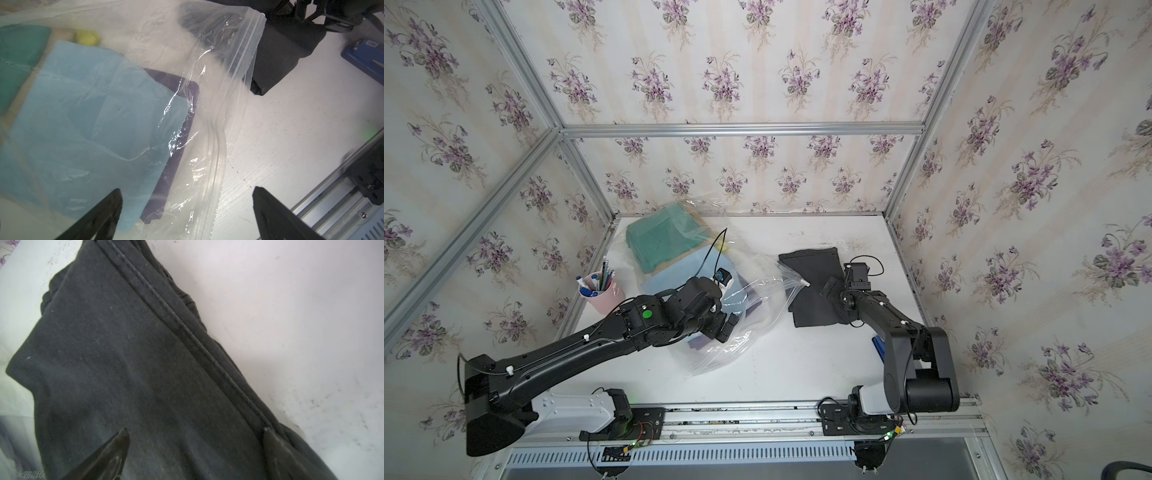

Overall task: Take the trousers out of the vacuum bag
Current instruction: Place the trousers at the center of the board, then open the vacuum bag at the center of the board.

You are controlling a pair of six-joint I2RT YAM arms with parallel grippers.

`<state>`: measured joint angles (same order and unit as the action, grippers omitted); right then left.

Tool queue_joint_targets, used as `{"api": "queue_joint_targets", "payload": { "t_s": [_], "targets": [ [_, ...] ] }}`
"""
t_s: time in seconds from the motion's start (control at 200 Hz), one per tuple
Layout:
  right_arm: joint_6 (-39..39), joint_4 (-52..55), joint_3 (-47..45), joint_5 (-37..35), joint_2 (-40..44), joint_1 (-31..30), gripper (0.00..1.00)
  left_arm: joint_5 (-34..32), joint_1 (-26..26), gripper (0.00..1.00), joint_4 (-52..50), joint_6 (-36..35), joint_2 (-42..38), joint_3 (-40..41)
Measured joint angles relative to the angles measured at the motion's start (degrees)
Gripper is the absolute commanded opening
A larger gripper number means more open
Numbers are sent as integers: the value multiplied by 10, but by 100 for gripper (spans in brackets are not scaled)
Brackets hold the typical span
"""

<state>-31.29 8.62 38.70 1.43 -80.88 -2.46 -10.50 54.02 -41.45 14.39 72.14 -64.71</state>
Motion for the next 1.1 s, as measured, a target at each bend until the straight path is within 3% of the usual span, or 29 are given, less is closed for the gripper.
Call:
{"api": "queue_joint_targets", "payload": {
  "t_s": [0.255,0.48,0.919,1.099],
  "targets": [
    [-2,8,-5,14,45,0,100,-5,2,100,-1,-7,21,-3],
    [4,15,-4,38,139,-5,100,-20,13,100,-11,-17,56,-19],
    [-19,-9,-64,189,304,-25,95,-64,49,100,-9,-6,199,-100],
    [-37,-23,-106,240,353,-32,94,-90,49,81,-9,18,247,-130]
  ]
}}
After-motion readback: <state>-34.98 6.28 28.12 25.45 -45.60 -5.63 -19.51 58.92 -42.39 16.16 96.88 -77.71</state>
